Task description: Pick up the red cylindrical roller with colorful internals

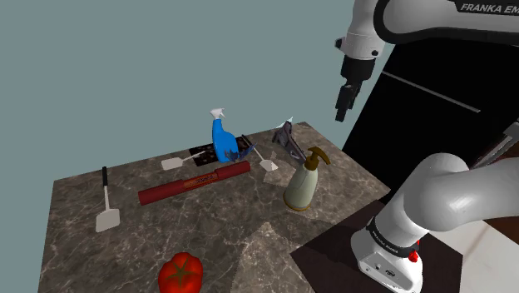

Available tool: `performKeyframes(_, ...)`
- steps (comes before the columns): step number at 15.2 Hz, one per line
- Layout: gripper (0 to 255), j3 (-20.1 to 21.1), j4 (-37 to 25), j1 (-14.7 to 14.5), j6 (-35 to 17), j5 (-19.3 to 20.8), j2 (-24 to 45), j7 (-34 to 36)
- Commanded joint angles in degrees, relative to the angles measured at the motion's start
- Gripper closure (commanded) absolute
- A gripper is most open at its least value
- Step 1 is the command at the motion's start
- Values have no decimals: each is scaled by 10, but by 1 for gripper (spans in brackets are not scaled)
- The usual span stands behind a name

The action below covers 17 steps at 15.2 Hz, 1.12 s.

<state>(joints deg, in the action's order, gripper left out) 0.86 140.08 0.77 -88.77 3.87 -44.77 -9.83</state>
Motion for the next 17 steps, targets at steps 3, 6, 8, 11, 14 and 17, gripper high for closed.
performKeyframes(3,0,-1,7,-9,-41,0,30,-16)
performKeyframes(6,0,-1,12,-24,-102,-1,80,-39)
performKeyframes(8,0,-1,11,-33,-141,-2,116,-54)
performKeyframes(11,0,2,6,-46,-197,-4,172,-77)
performKeyframes(14,0,5,-6,-59,-249,-6,230,-100)
performKeyframes(17,0,10,-24,-71,-297,-7,289,-122)
